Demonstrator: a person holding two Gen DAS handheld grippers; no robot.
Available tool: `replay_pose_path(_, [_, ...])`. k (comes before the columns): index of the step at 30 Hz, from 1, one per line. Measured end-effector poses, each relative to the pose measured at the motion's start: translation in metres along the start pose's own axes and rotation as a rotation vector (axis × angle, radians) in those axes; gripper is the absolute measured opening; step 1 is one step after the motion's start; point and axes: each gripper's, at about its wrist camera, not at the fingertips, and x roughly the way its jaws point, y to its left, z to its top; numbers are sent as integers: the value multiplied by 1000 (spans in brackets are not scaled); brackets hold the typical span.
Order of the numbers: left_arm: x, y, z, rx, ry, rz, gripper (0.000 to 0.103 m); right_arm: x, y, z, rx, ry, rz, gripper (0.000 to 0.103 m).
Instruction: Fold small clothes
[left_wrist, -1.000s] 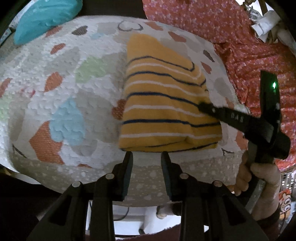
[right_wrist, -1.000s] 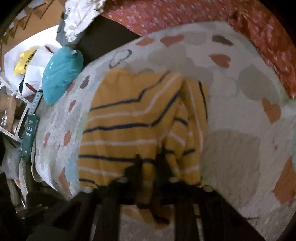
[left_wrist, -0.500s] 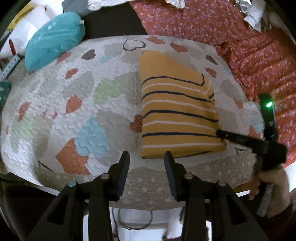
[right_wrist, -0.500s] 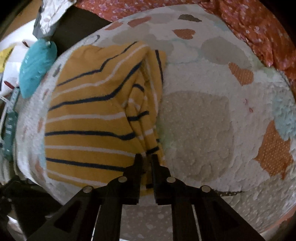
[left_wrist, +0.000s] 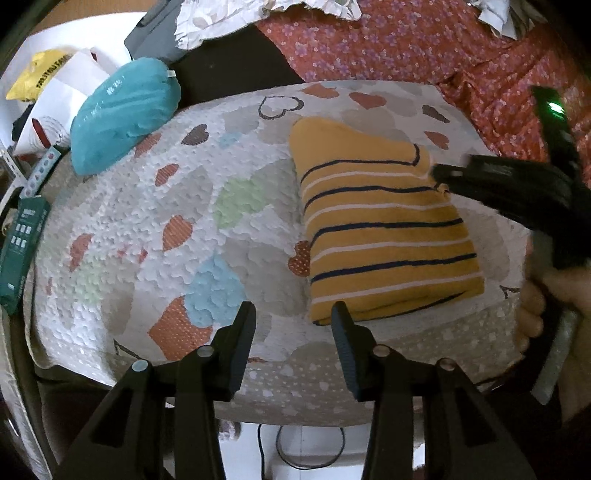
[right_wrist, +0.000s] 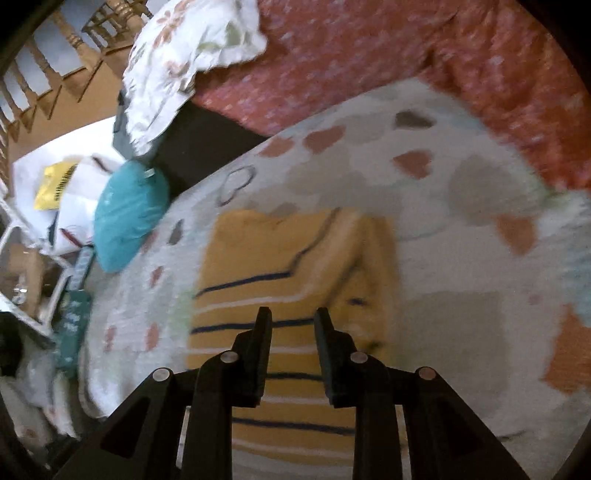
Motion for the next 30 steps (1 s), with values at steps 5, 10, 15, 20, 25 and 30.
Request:
replay_pose_path(5, [-3,0,-2,21,-17,35,41,37,-9,0,39,78,-91,37])
replay_pose_path(10, [-2,4,-3,9,-16,29,42,26,-47,2,202,62,-75,44])
replay_pose_path(15, [-3,8,-5,2,-19,28,42,-3,-64,3,211,1,-126,50])
replay_pose_path(20, [2,13,-4,-19,-10,20,43,-21,-70,-2,220,-10,-114,54])
replay_pose_path(25, [13,25,4,-73,33,-64,50,-19,-62,3,197,-37,-87,68])
replay_pose_path(30, [40,46,26,-182,78,-164,53,-12,-75,2,269,-39,-40,70])
